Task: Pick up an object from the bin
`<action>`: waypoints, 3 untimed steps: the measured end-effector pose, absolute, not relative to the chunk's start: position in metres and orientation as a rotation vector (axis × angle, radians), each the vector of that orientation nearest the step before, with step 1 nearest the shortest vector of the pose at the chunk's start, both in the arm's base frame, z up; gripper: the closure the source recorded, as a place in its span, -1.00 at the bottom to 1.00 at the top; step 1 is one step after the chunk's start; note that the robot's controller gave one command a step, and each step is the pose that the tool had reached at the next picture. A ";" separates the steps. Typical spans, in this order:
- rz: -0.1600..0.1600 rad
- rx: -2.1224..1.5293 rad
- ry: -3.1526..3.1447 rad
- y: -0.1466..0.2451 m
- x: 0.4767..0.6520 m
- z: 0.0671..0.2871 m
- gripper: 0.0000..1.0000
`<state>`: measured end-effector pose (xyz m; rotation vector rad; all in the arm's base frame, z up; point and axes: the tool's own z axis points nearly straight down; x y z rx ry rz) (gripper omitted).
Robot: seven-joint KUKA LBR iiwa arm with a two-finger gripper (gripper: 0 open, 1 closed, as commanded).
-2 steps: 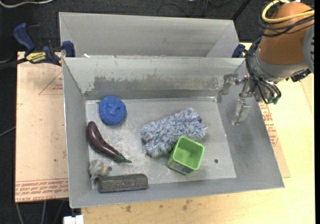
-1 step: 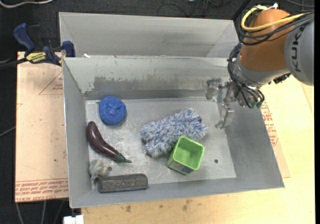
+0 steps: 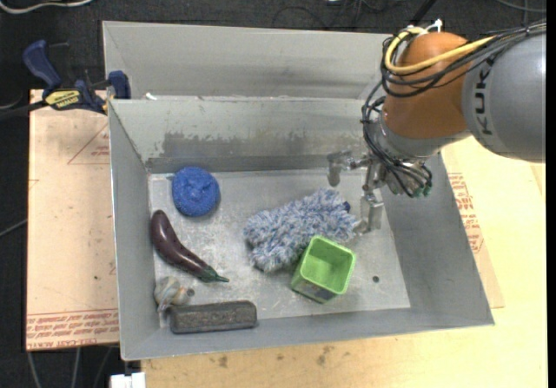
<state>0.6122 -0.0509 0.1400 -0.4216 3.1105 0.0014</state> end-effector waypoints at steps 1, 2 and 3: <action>0.002 -0.509 3.094 -0.034 0.631 0.103 -1.00; 0.001 -1.120 2.933 -0.027 0.602 0.077 1.00; 0.001 -1.120 2.933 -0.027 0.602 0.077 1.00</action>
Offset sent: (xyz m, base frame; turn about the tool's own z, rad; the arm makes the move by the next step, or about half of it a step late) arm -0.0109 0.0236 -0.0638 -0.4622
